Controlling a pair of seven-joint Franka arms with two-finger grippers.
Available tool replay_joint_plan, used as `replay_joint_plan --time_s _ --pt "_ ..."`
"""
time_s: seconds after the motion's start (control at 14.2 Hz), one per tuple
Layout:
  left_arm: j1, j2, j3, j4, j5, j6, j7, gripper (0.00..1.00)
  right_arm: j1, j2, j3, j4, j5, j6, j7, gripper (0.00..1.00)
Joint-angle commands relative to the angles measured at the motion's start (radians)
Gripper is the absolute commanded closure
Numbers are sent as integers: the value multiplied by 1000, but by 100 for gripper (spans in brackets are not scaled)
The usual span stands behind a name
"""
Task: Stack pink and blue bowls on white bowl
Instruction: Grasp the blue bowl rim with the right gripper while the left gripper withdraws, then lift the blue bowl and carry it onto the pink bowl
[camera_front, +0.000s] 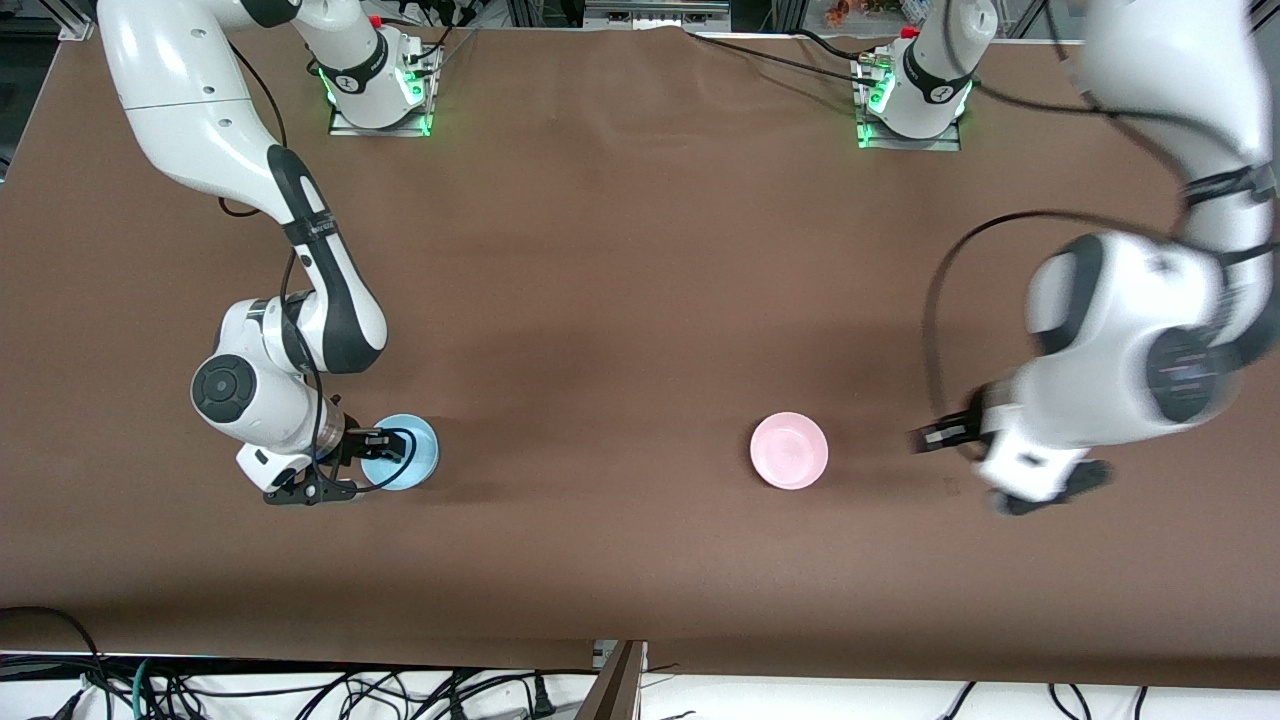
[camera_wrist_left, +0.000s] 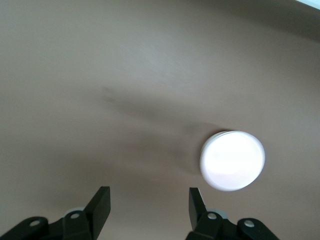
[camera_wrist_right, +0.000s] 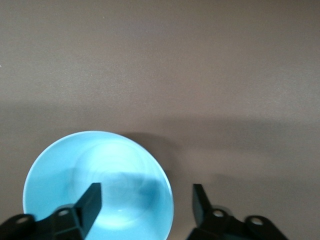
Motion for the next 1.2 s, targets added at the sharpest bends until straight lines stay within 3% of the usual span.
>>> replay_joint_plan --time_s 0.0,0.14,0.28,0.35,0.56,0.78,0.85,1.13 --pt "79 -97 4 -36 -15 -42 288 28 0 20 1 30 14 4 4 51" --pt "132 -139 4 -40 -13 -79 434 28 0 20 1 34 15 4 1 74" --pt "167 -174 2 -69 14 -87 537 22 3 20 1 48 72 -10 13 95" --pt "173 -191 4 -104 26 -76 568 22 14 18 3 49 92 -11 15 100" --pt "175 -243 1 -186 43 -53 582 23 61 12 3 69 138 -11 122 100" --pt "189 -466 1 -573 43 201 582 21 152 17 8 123 213 -27 338 100" --pt "190 -496 1 -629 43 247 582 16 189 21 9 138 239 -18 430 100" --pt "190 -484 2 -613 42 246 563 3 337 110 17 287 268 56 873 100"
